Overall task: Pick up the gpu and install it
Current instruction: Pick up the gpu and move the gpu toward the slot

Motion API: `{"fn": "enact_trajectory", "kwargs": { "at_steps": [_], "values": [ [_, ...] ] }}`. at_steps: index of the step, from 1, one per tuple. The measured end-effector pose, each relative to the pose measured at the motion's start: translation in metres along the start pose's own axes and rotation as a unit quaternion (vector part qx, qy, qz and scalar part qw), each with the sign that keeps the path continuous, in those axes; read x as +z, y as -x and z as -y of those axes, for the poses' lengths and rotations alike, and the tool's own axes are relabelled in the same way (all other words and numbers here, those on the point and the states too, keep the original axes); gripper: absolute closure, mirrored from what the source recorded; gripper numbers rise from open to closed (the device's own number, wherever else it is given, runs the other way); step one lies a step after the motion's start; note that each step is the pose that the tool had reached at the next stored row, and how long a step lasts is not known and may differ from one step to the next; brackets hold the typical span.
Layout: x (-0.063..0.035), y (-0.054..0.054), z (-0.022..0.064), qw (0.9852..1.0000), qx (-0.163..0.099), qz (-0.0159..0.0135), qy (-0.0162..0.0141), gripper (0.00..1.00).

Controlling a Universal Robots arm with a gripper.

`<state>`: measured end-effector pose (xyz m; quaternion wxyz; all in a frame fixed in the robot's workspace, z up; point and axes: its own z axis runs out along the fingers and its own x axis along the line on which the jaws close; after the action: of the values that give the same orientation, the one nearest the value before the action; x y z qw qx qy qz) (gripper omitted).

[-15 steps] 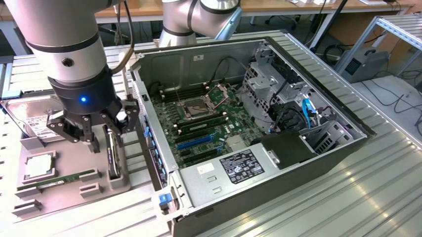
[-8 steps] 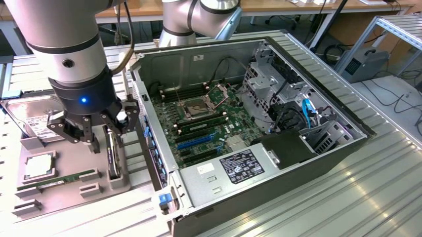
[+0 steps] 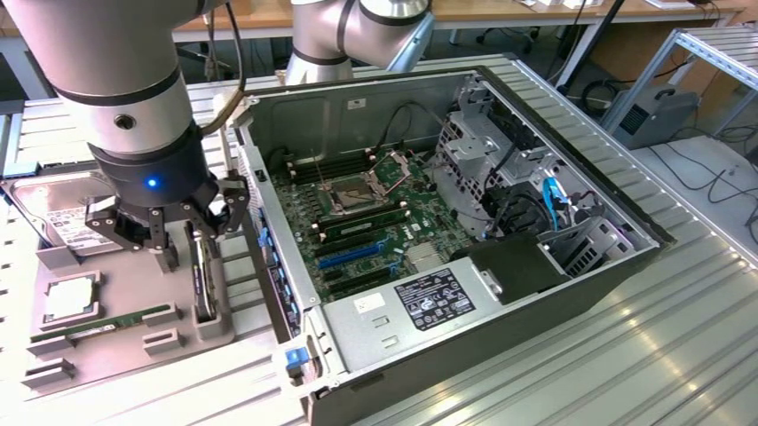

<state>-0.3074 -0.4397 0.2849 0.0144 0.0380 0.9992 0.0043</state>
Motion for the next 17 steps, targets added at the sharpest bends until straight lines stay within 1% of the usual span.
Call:
{"fn": "enact_trajectory", "kwargs": {
  "at_steps": [7, 8, 10, 14, 15, 16, 17],
  "values": [
    [0.0006, 0.0, 0.0, 1.0, 0.0, 0.0001, 0.0001, 0.52],
    [0.0047, 0.002, -0.0001, 1.0, 0.0, 0.0001, 0.0001, 0.52],
    [0.0109, 0.002, 0.0, 1.0, 0.0, 0.0, -0.0002, 0.52],
    [0.0262, 0.0, 0.0002, 1.0, 0.0, 0.0001, -0.0002, 0.52],
    [0.0299, -0.002, 0.0003, 1.0, 0.0, 0.0001, -0.0002, 0.52],
    [0.033, -0.003, -0.009, 1.0, 0.0, 0.0, -0.0003, 0.52],
    [0.0399, -0.005, -0.0237, 1.0, 0.0, 0.0001, -0.0002, 0.52]
  ]
}}
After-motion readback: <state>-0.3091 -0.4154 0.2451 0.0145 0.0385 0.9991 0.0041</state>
